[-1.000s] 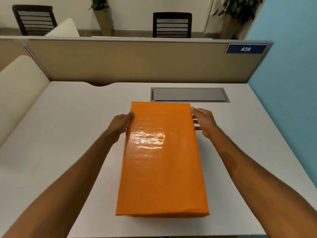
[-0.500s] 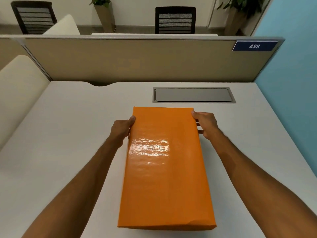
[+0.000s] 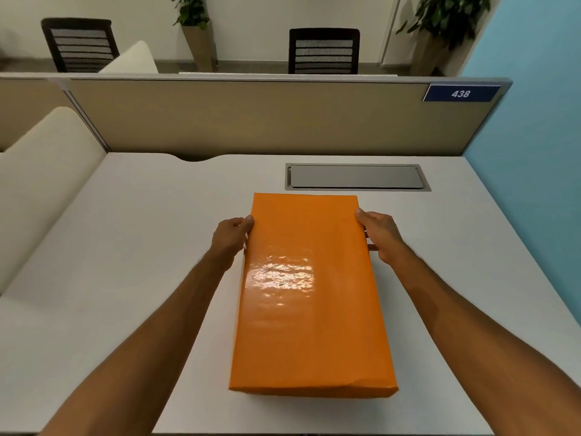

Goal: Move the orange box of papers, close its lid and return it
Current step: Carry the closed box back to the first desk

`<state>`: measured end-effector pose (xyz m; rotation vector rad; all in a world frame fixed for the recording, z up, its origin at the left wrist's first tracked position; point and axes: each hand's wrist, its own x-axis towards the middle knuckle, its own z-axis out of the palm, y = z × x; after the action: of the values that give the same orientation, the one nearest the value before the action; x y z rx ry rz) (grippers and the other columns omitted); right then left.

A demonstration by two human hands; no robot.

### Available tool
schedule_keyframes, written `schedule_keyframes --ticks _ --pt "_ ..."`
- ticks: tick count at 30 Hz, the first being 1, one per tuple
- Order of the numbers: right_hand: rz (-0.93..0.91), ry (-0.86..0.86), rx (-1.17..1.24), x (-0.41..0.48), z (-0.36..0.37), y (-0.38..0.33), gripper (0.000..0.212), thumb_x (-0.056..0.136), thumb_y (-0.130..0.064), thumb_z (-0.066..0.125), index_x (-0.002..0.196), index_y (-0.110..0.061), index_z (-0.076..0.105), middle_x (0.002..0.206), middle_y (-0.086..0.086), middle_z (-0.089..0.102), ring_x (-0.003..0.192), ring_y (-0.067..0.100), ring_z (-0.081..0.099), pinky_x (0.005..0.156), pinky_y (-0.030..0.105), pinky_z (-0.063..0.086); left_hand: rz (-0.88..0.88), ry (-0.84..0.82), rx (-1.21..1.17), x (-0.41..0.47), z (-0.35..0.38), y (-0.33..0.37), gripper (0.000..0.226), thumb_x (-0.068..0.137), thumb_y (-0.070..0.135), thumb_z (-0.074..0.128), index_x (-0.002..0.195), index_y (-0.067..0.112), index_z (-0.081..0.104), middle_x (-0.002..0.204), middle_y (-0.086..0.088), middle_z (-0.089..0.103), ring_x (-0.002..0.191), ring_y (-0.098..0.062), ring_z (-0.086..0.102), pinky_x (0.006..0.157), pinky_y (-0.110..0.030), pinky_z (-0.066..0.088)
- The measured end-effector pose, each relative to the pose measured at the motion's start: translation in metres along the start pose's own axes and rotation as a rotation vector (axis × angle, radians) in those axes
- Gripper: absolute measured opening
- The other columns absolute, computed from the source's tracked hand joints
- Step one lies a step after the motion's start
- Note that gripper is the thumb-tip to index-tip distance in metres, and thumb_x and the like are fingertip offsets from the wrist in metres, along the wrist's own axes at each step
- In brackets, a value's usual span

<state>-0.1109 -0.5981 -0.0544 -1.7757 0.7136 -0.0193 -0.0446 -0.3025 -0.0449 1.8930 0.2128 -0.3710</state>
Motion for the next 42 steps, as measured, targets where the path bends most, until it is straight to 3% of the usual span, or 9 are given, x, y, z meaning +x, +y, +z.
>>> schedule_keyframes --ticks 3,7,14,16,20,25,29,36,42 --pt "-0.023 -0.017 0.007 -0.024 -0.004 0.010 0.030 0.097 -0.042 0.055 0.116 -0.021 0.063 0.116 0.007 0.066 0.097 0.024 0.064 0.071 0.038 0.054 0.002 -0.012 -0.002 -0.021 -0.010 -0.014 0.053 0.098 0.037 0.055 0.136 0.001 0.055 0.133 -0.014 0.061 0.119 -0.034 0.059 0.096 -0.047 0.051" --pt "-0.038 0.001 0.012 -0.063 -0.009 0.023 0.041 0.097 -0.034 0.057 0.133 -0.014 0.057 0.125 0.008 0.062 0.110 0.030 0.061 0.090 0.050 0.054 0.039 -0.043 0.013 -0.054 -0.021 -0.034 0.049 0.097 0.032 0.058 0.135 0.002 0.055 0.129 -0.011 0.062 0.121 -0.035 0.060 0.098 -0.047 0.051" --pt "-0.022 0.047 0.038 -0.130 -0.018 0.045 0.033 0.095 -0.028 0.063 0.123 -0.012 0.062 0.120 0.010 0.065 0.110 0.031 0.062 0.091 0.052 0.054 0.078 -0.079 0.037 -0.106 -0.032 -0.064 0.060 0.094 0.028 0.063 0.145 0.003 0.044 0.143 -0.016 0.055 0.125 -0.035 0.057 0.104 -0.050 0.048" --pt "-0.011 0.039 0.042 -0.143 -0.020 0.052 0.032 0.094 -0.028 0.065 0.122 -0.014 0.062 0.119 0.009 0.065 0.109 0.030 0.062 0.089 0.050 0.055 0.072 -0.088 0.030 -0.117 -0.032 -0.073 0.055 0.094 0.029 0.063 0.141 0.003 0.049 0.136 -0.013 0.060 0.119 -0.032 0.060 0.098 -0.046 0.051" --pt "0.024 0.016 0.067 -0.161 -0.023 0.068 0.041 0.090 -0.030 0.069 0.127 -0.015 0.060 0.120 0.007 0.064 0.108 0.029 0.061 0.079 0.046 0.054 0.029 -0.152 -0.029 -0.133 -0.031 -0.084 0.044 0.095 0.032 0.060 0.135 0.011 0.058 0.124 -0.009 0.068 0.099 -0.021 0.068 0.071 -0.031 0.055" --pt "0.094 -0.068 0.187 -0.169 -0.025 0.079 0.054 0.089 -0.036 0.069 0.139 -0.025 0.053 0.128 0.002 0.060 0.114 0.029 0.057 0.081 0.055 0.048 -0.067 -0.203 -0.118 -0.144 -0.026 -0.088 0.059 0.093 0.043 0.059 0.148 0.026 0.045 0.139 -0.007 0.059 0.120 -0.033 0.059 0.090 -0.055 0.050" --pt "0.171 -0.157 0.288 -0.171 -0.028 0.084 0.065 0.085 -0.040 0.072 0.144 -0.029 0.048 0.134 0.002 0.057 0.120 0.031 0.053 0.092 0.063 0.045 -0.162 -0.252 -0.188 -0.147 -0.023 -0.092 0.065 0.091 0.049 0.059 0.151 0.034 0.038 0.147 -0.006 0.051 0.133 -0.042 0.047 0.100 -0.065 0.043" --pt "0.209 -0.229 0.356 -0.165 -0.031 0.087 0.071 0.080 -0.028 0.079 0.143 -0.031 0.047 0.131 0.005 0.059 0.117 0.034 0.056 0.095 0.065 0.045 -0.163 -0.231 -0.207 -0.148 -0.020 -0.094 0.062 0.092 0.045 0.060 0.150 0.035 0.039 0.140 -0.007 0.056 0.122 -0.039 0.056 0.095 -0.062 0.049" --pt "0.195 -0.262 0.356 -0.156 -0.026 0.077 0.071 0.077 -0.026 0.081 0.141 -0.031 0.050 0.126 0.004 0.061 0.113 0.032 0.059 0.080 0.058 0.050 -0.155 -0.141 -0.256 -0.152 -0.027 -0.094 0.057 0.093 0.041 0.061 0.147 0.031 0.046 0.131 -0.007 0.062 0.109 -0.034 0.063 0.080 -0.052 0.056"
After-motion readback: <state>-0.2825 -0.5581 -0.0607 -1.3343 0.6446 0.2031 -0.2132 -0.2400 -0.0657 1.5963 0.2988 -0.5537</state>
